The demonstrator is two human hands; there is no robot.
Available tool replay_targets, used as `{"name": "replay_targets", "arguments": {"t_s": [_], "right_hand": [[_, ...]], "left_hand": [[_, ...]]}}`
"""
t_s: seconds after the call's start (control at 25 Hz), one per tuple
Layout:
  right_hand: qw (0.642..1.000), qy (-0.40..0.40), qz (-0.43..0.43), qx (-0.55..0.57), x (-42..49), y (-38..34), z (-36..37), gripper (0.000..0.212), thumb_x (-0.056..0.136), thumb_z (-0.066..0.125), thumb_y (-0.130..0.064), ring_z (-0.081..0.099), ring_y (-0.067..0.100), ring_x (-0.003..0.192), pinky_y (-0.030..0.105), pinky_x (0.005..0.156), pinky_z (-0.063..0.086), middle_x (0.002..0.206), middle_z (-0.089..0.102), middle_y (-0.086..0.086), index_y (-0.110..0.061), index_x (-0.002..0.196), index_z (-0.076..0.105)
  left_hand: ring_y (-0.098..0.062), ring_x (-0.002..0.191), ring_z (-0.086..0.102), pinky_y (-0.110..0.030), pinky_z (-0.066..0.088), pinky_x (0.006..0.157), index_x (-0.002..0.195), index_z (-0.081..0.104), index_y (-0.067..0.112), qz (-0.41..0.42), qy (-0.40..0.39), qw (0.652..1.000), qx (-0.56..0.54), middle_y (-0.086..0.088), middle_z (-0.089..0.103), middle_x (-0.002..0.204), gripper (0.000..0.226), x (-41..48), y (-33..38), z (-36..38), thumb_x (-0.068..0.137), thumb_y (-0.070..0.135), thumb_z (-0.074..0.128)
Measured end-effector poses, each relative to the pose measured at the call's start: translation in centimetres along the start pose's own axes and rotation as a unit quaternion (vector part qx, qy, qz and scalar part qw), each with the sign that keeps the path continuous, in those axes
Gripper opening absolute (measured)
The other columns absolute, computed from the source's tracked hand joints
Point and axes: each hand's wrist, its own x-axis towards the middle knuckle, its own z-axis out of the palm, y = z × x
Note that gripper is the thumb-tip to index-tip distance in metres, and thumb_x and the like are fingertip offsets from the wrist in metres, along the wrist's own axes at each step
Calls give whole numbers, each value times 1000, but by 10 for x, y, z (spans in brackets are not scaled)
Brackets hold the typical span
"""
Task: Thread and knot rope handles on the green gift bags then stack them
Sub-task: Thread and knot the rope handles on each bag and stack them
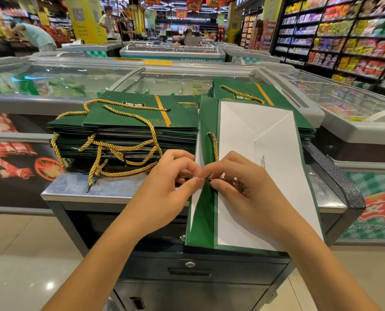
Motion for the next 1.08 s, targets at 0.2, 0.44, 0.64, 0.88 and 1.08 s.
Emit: {"name": "replay_targets", "arguments": {"t_s": [0.2,0.44,0.64,0.88,1.08], "right_hand": [[1000,18,4,-3,-2,2,0,28,95,69,-7,55,15,74,14,65,40,95,63,-13,-29,113,72],[996,37,24,83,-4,-3,-1,31,91,72,-3,49,6,65,15,59,38,91,67,-5,-23,115,70],[971,165,71,158,0,0,-3,29,92,68,-2,53,27,70,42,61,47,94,65,2,-22,112,68],[983,129,127,-27,11,-5,-3,15,80,84,-34,55,11,72,16,63,43,88,60,-6,-27,83,71],[962,-50,190,-189,27,-27,-13,25,83,79,-44,53,7,84,25,70,42,95,52,-4,-23,78,68]], "left_hand": [[-26,90,74,-37,62,81,95,49,8,-117,18,965,-233,-9,71,115,12,5,2,-14,105,12,45],[-32,79,70,-42,57,74,94,44,13,-189,27,921,-340,-17,75,100,11,13,10,-21,104,17,47],[-14,72,71,-22,52,58,114,58,18,-181,15,964,-192,-4,75,91,34,16,11,-15,87,6,74],[-18,68,69,-23,57,61,103,69,6,-223,-21,957,-183,-17,75,95,12,26,12,-17,91,5,68],[-24,71,72,-26,59,63,99,69,4,-213,-8,957,-199,-23,72,96,9,23,9,-18,90,3,69]]}}
